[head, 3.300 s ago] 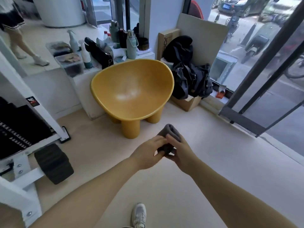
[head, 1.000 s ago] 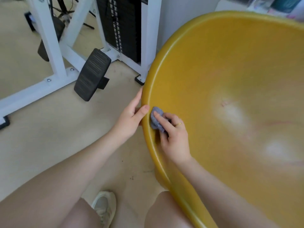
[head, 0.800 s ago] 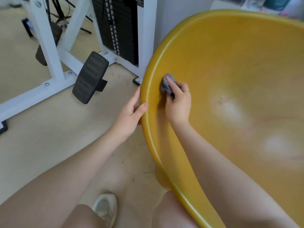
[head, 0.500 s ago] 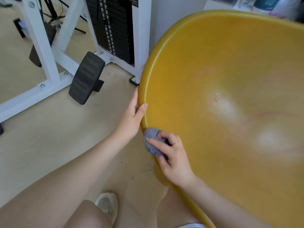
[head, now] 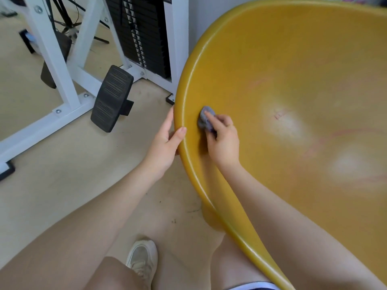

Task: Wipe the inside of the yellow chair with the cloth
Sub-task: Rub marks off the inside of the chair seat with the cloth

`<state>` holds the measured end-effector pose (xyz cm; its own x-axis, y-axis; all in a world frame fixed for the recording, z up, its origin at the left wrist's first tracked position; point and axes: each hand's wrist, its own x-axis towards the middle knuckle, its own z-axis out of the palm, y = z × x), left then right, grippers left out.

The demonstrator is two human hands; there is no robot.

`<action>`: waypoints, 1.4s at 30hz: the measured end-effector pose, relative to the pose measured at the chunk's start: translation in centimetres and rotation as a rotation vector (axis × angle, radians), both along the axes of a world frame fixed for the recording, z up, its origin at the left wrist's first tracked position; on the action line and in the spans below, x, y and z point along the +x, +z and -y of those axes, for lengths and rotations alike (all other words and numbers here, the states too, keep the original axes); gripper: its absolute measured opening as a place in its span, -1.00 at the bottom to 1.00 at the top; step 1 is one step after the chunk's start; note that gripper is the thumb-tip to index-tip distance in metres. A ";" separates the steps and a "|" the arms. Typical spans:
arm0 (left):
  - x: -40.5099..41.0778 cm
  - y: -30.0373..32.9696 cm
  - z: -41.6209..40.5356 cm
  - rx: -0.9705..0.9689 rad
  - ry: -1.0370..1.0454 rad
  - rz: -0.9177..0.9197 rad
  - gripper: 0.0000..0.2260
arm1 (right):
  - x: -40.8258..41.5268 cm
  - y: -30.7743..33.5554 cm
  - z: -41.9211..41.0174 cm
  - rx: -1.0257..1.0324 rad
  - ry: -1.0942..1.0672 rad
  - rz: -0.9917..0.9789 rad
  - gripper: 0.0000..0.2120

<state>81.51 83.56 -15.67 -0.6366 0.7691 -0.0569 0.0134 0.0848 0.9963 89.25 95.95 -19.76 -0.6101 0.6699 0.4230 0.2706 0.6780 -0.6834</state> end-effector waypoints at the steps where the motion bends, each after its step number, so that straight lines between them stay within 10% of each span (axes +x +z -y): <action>1: 0.0 0.0 0.0 0.004 -0.006 0.003 -0.54 | 1.5 -0.4 1.1 0.022 0.060 0.019 -0.60; 7: 0.0 -0.1 -0.1 0.005 -0.021 0.008 -0.53 | 9.1 -2.2 5.2 -0.008 0.230 0.076 -0.61; 18: -0.8 -0.6 -0.4 -0.050 0.020 0.001 -0.48 | -2.0 -1.1 -4.6 -0.027 -0.212 0.044 -0.60; 27: -3.2 1.4 -1.3 0.024 -0.099 -0.047 -0.50 | 5.0 -2.4 3.2 -0.036 0.001 0.124 -0.57; 42: -7.6 2.8 -6.3 0.041 -0.029 -0.178 -0.48 | -5.2 0.7 -5.7 -0.099 -0.348 0.044 -0.59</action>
<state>73.90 89.85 -12.88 -0.6115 0.7865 0.0864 0.1918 0.0414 0.9806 84.02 101.70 -19.11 -0.3543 0.8773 0.3238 0.5045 0.4709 -0.7237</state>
